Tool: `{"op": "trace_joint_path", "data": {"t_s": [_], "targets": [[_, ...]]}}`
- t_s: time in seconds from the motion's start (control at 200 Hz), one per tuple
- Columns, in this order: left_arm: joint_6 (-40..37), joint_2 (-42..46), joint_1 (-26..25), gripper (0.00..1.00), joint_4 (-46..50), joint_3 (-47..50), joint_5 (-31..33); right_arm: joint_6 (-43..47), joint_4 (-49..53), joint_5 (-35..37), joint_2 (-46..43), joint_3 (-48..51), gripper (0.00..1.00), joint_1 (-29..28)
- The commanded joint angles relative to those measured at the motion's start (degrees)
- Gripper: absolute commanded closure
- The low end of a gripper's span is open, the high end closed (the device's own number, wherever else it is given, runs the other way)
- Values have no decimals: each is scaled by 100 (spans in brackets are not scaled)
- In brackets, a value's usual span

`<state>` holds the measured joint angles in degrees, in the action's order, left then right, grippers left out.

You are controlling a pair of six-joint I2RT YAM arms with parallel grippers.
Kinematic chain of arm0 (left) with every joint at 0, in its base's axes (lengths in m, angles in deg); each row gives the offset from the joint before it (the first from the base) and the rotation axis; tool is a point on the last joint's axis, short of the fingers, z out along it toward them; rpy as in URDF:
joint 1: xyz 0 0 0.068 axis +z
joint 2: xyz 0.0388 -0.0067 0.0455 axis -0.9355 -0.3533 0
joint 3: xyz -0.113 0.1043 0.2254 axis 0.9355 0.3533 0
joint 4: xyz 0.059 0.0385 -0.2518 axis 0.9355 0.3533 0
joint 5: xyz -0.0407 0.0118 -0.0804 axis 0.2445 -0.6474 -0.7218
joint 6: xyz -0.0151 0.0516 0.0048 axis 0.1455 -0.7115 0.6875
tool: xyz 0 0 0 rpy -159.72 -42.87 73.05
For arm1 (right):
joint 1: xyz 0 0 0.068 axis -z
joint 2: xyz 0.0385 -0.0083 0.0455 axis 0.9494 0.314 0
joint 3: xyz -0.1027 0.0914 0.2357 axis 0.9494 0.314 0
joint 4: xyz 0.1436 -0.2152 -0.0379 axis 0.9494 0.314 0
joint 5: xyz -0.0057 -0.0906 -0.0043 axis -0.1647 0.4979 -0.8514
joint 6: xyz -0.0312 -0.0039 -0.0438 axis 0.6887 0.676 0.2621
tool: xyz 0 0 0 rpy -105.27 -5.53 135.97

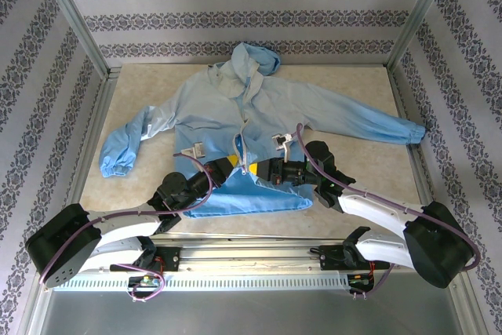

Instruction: Zip up the jacket

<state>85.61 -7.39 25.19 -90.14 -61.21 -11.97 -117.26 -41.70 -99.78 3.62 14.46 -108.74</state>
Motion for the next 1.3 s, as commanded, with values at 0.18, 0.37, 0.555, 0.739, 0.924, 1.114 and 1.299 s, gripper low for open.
{"op": "trace_joint_path", "data": {"t_s": [0.18, 0.37, 0.555, 0.739, 0.924, 1.114, 1.299], "targets": [[50, 35, 70, 100, -38, -92, 3, 36, -295, 12, 30, -46, 100, -70], [76, 1, 70, 100, -103, -111, -95, 28, -285, 121, 23, -44, 100, -67], [124, -110, 70, 100, -283, -52, -169, 47, -300, 179, 76, -115, 100, -61], [199, -181, 70, 100, -477, -1, -219, 61, -339, 178, 194, -213, 100, -51], [251, -150, 70, 100, -584, 80, -199, 63, -409, 189, 286, -248, 100, -58], [309, -87, 72, 100, -531, 130, -292, 64, -466, 233, 343, -286, 100, -17], [355, 28, 75, 100, -470, 197, -300, 79, -524, 193, 452, -380, 100, -21]]}}
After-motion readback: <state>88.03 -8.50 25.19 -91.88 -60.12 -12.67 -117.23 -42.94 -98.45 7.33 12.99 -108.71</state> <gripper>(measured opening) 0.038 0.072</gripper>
